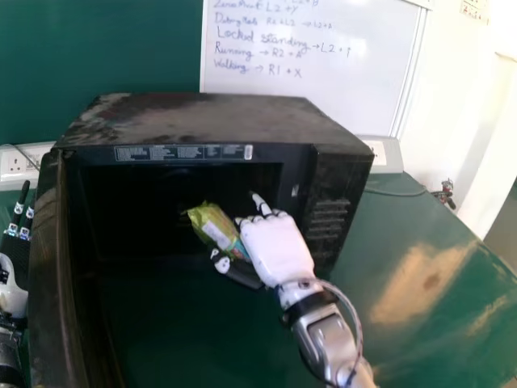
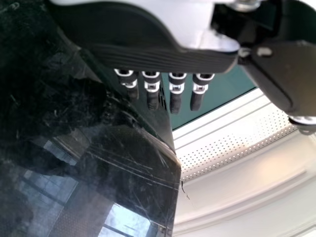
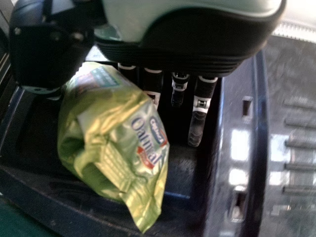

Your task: Put biscuit inside oven

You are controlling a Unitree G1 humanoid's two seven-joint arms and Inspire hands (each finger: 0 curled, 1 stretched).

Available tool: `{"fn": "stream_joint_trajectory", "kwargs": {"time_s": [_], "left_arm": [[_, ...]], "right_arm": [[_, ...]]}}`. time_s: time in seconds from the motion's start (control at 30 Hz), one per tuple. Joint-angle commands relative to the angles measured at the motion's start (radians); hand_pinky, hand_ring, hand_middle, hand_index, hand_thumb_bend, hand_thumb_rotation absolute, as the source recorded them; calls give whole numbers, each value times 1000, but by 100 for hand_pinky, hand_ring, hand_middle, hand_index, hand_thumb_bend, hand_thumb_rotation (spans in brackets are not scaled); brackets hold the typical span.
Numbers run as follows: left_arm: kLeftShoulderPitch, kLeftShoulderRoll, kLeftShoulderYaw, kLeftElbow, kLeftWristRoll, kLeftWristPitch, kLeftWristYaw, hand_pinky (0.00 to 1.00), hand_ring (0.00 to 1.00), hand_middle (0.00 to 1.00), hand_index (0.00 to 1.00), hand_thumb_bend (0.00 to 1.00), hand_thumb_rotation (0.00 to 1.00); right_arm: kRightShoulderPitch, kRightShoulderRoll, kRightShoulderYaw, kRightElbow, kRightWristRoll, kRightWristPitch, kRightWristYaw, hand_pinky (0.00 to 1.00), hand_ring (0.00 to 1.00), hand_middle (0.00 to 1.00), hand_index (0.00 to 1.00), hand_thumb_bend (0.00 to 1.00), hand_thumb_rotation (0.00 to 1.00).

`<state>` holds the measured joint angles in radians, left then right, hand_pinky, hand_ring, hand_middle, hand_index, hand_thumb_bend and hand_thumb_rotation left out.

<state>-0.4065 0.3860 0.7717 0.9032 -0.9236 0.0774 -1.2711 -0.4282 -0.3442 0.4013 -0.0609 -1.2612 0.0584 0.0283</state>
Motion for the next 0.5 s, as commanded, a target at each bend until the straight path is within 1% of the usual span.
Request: {"fn": "stream_joint_trajectory", "kwargs": {"time_s": [0.0,0.1,0.13,0.2,0.23,0.27,0.3,0.37,0.47], "left_arm": [[50,-53,7,56,-2,13,-21,0,31,74,100,15,100],[50,-53,7,54,0,12,-12,0,31,74,100,12,100],[53,-56,6,47,1,11,-6,0,31,73,99,13,100],[53,-57,5,45,-1,14,-12,0,29,75,100,19,100],[51,-54,5,51,-1,17,-20,0,29,75,100,18,100],[49,-52,5,55,-1,19,-24,0,29,75,100,7,100],[49,-51,4,56,-1,21,-24,0,29,75,100,4,100],[48,-51,5,58,0,17,-26,0,29,74,100,1,100],[46,-52,5,61,3,5,-31,0,30,74,100,0,100]], "right_arm": [[-40,15,10,25,11,1,-26,58,52,47,52,53,0],[-62,19,19,59,12,-4,-47,57,51,47,52,53,0],[-69,21,22,71,14,-6,-55,56,51,46,53,53,0],[-84,26,29,95,20,-10,-72,56,51,46,53,52,0],[-92,30,32,108,25,-12,-76,56,51,46,53,52,0],[-101,33,35,122,30,-13,-81,56,51,46,52,52,0],[-109,36,39,137,35,-15,-86,56,51,47,52,52,0],[-127,42,47,168,45,-19,-99,56,52,47,51,52,0],[-155,50,57,211,62,-28,-110,57,52,47,52,52,0]]}}
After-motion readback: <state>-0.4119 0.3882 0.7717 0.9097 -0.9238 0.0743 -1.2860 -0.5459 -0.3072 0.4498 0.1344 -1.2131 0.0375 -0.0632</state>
